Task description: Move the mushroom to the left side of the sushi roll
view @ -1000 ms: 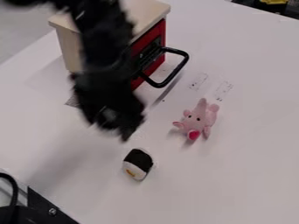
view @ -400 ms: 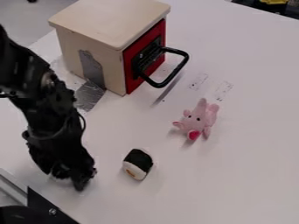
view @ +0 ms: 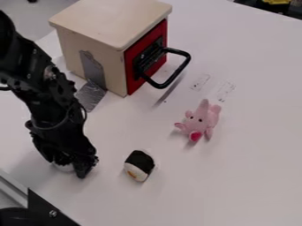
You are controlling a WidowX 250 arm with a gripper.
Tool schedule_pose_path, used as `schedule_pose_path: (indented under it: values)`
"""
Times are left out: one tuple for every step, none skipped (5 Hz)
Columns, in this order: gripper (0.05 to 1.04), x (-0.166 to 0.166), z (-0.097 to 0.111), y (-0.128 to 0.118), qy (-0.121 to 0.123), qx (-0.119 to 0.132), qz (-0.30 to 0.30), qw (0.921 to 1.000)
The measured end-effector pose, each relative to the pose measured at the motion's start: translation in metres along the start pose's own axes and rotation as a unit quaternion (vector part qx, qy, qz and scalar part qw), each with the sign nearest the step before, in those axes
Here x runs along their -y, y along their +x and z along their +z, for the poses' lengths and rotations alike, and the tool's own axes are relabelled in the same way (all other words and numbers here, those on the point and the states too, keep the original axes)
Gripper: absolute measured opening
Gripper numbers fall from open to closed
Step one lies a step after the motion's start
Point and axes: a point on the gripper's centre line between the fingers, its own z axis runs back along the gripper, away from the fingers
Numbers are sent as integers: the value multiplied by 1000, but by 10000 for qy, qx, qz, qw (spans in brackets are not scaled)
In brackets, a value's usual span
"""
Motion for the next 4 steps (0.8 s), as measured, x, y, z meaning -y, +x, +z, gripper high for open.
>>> schedule_pose_path:
  values:
    - [904, 3, 4, 7, -80, -5, 5, 10000]
    - [972, 4, 19, 14, -39, -43, -74, 10000]
    - [984, 5, 50, 20, 24, -3, -46, 10000]
    - [984, 7, 89, 29, 48, 186, -78, 9998]
